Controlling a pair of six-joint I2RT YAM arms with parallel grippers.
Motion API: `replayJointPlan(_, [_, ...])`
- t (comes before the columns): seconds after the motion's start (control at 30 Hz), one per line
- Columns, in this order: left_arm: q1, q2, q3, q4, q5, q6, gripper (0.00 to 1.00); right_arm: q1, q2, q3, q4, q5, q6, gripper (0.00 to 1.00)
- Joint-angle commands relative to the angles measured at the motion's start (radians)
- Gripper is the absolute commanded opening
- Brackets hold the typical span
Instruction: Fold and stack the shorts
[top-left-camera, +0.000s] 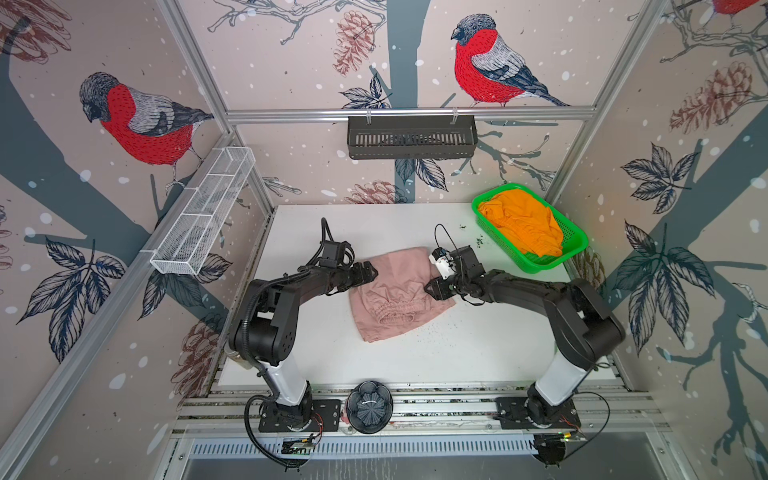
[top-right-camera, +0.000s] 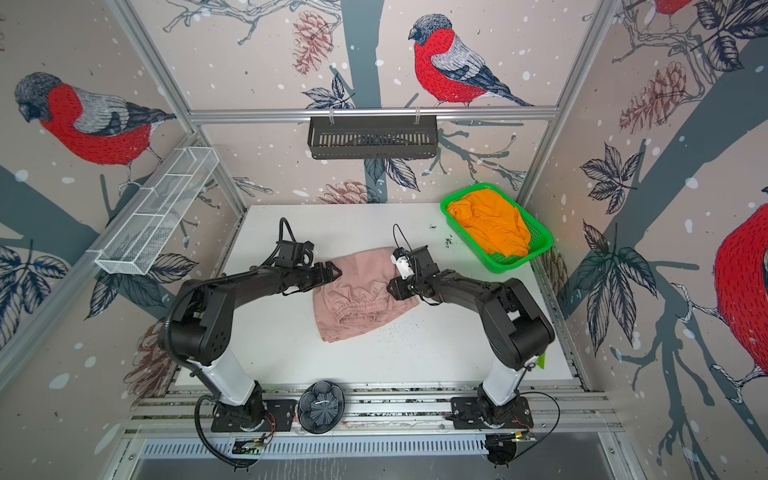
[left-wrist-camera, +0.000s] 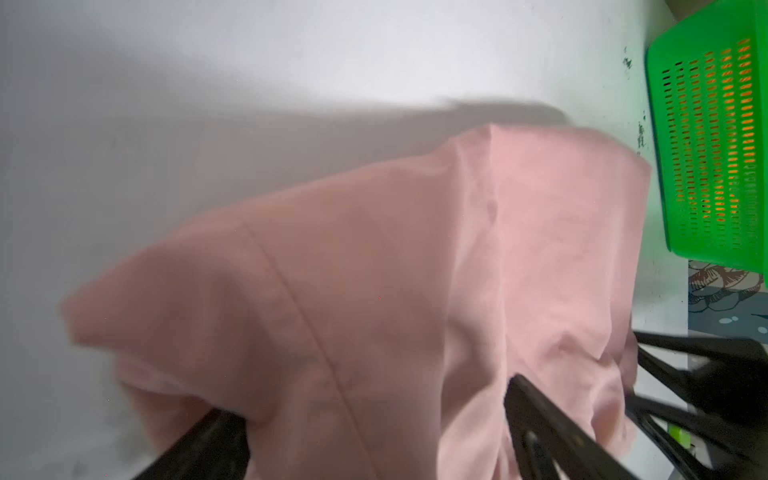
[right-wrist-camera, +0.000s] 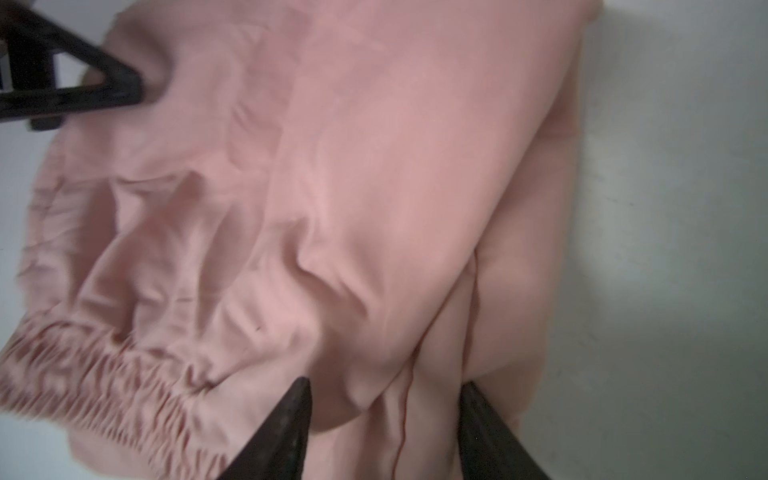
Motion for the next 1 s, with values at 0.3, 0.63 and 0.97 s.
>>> replayJointPlan(0.3, [0.066,0.011,0.257,-0.237,-0.057,0.119,0.97,0.277,-0.043,0.150,-0.292,0.255,-0.195,0.75])
replayJointPlan(0.63, [0.131,-0.255,0.068,-0.343,-0.038,0.086,0.97,0.398,0.260,0.306,-0.180,0.240,-0.226,0.74])
replayJointPlan(0.97, [0.143,-0.288,0.194,-0.528,-0.050,0.155,0.97,0.387,0.268,0.463,-0.013,0.094,-0.087,0.76])
